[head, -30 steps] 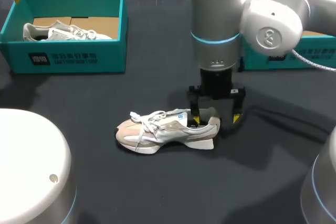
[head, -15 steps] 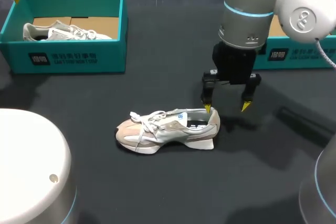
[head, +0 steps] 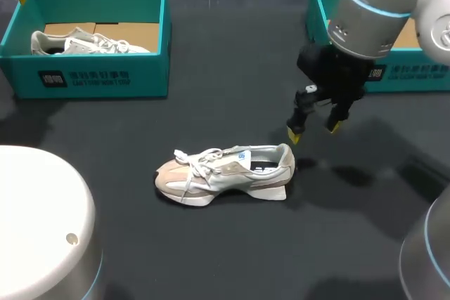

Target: Take the shoe out of the shoebox, open the shoe tongue, remove and reinsert the insole, then place the shoe into the shoebox

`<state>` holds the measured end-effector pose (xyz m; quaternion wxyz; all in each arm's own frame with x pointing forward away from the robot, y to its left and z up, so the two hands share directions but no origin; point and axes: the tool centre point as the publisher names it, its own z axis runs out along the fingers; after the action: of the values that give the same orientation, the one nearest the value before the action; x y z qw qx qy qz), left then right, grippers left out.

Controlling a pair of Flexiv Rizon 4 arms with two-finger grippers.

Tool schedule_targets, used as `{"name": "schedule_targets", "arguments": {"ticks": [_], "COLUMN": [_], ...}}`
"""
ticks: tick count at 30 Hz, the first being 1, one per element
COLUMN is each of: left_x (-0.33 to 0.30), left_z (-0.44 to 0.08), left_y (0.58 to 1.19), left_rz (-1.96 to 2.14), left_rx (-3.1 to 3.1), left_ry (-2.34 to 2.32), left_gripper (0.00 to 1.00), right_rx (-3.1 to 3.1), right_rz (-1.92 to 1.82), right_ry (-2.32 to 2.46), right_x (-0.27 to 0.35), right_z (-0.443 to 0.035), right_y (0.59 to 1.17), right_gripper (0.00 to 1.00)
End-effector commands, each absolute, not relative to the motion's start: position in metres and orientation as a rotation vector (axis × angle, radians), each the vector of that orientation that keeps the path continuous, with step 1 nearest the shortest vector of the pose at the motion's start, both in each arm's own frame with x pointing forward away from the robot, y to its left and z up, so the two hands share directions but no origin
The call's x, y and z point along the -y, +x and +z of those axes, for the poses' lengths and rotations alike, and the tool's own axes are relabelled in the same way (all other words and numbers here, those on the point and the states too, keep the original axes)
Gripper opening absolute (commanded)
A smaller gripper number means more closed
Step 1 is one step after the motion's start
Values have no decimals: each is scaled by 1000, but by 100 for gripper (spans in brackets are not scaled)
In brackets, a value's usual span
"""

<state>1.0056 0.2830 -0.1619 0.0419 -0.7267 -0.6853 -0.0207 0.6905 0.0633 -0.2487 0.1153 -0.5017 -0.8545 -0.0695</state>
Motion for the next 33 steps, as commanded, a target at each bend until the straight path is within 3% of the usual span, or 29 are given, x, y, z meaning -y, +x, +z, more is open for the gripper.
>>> {"name": "schedule_targets", "arguments": {"ticks": [1, 11, 24, 33], "left_x": [-284, -284, -284, -284], "left_z": [-162, -162, -162, -162], "left_y": [1006, 1006, 1006, 1006], "left_rz": [-65, -65, -65, -65], "left_rx": [2095, 2095, 2095, 2095], "left_ry": [-2225, -2225, -2225, -2225], "left_gripper": [100, 100, 100, 100], "right_rx": [2507, 2507, 2620, 2620], "right_rz": [-580, -580, -887, -887], "right_ry": [-951, -951, -326, -326], "right_x": [-48, -48, -31, -31], "right_z": [-251, -251, -261, -261], "right_y": [684, 684, 702, 702], "right_gripper": [100, 100, 100, 100]}}
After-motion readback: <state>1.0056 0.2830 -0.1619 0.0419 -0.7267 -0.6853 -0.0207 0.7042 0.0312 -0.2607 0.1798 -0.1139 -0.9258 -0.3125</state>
